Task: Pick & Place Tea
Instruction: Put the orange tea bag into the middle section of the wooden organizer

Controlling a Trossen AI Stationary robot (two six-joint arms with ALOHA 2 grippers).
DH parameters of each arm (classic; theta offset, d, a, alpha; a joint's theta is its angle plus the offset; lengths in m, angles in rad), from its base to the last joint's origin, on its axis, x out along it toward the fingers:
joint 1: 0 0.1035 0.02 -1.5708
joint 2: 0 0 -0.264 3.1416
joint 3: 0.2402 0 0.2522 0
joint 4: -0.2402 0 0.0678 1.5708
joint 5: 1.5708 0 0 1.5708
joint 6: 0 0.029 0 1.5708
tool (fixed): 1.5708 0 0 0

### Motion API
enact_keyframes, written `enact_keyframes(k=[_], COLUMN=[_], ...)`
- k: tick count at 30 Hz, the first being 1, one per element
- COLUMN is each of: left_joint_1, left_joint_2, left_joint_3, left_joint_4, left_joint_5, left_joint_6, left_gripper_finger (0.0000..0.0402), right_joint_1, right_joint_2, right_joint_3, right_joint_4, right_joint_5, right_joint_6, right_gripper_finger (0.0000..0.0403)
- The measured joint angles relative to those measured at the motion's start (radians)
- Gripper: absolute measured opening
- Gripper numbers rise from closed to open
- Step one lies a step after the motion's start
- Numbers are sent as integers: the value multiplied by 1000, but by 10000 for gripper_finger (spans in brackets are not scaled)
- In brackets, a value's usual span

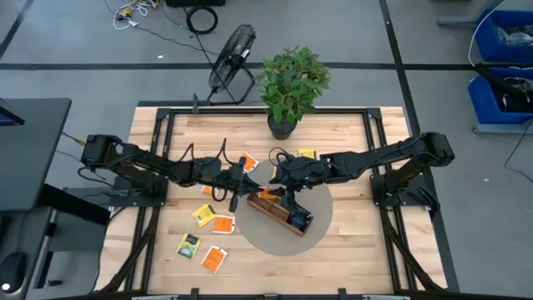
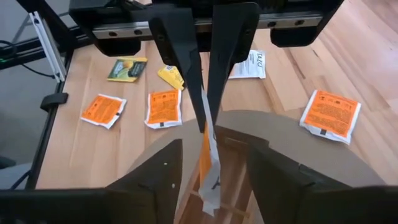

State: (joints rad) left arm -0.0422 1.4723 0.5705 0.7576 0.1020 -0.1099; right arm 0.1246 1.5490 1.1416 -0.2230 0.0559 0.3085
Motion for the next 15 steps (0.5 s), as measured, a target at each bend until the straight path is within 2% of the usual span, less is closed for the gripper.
enact_keyframes(k=[5,11,15], left_joint_1=[0,0,0], left_joint_2=[0,0,0], left_joint_3=[0,0,0], left_joint_4=[4,4,4], left_joint_5=[0,-1,-1], left_joint_6=[-1,-6,-8], left_gripper_finger=[2,2,2], right_joint_1=[0,0,0], right_joint_2=[0,0,0], right_joint_3=[0,0,0], right_joint_4=[-5,3,4], right_joint_5=[4,6,6], right_joint_6=[0,-8,-5], right_gripper_finger=[129,14,14])
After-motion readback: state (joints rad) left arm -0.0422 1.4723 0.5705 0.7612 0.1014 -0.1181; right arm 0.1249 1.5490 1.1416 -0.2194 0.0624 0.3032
